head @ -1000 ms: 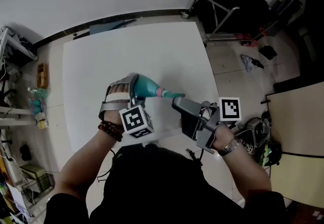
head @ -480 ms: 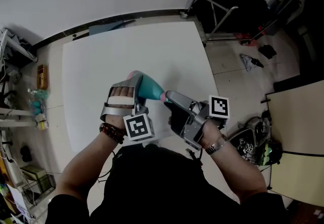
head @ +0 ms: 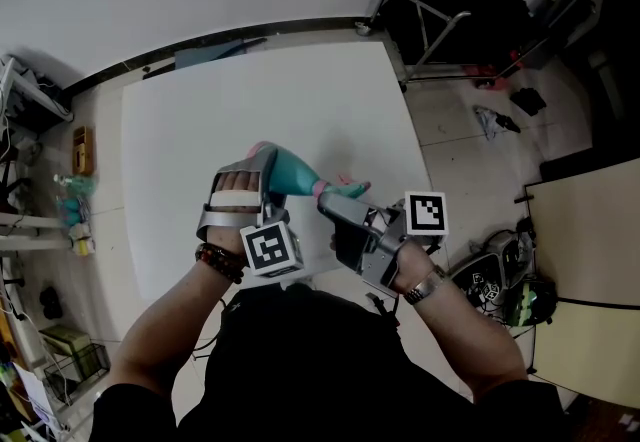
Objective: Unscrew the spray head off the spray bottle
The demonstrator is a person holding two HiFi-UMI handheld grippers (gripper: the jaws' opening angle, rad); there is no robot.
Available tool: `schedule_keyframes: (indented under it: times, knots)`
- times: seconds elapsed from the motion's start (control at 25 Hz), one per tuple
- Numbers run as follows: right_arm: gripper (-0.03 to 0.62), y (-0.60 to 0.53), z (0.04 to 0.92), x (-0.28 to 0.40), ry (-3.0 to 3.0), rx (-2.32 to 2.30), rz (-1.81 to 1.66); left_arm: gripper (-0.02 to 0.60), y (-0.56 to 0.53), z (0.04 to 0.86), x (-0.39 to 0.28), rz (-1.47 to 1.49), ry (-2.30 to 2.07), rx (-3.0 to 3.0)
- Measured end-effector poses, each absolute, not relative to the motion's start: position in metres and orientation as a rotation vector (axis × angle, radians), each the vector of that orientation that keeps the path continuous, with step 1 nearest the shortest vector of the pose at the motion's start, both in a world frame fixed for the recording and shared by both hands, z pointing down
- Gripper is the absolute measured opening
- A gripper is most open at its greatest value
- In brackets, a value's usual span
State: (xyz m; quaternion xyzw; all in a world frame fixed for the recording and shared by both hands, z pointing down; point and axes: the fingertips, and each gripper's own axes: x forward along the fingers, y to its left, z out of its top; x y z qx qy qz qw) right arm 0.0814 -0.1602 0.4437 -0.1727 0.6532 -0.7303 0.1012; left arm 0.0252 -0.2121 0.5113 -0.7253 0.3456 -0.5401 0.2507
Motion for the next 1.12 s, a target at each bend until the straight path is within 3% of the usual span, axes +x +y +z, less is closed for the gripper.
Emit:
schedule_keyframes:
  times: [0.08,0.28,0.4,0.8,0.96,1.12]
  knots:
    - [0.07,-0.157,0.446,0.083,1.979,-0.521,-2.146,0.399,-0.213,0.512,0.024,-1.47,0.94,-1.978]
    - [0.071,-0.161,0.45,0.088,2.053,-0.568,-2.117,0.399,-0.213,0.512,0.026,-1.456,0.929,-1.965]
    - [0.124,-0.168,0.455,0.095,2.133,-0.656,-2.081,0.397,-0.21,0.51,0.032,-1.437,0.902,-1.965]
    - [0.12,-0.171,0.461,0.097,2.425,-0.804,-1.981,0.397,-0.207,0.517,0.036,-1.461,0.855,-1.959]
    - [0.118,-0.169,0.46,0.099,2.792,-0.869,-1.76,0.397,-0.201,0.526,0.041,-1.495,0.819,-2.028]
    - [0.117,-0.166,0.46,0.104,3.28,-0.926,-1.317,0.397,-0.194,0.542,0.039,-1.565,0.752,-2.128]
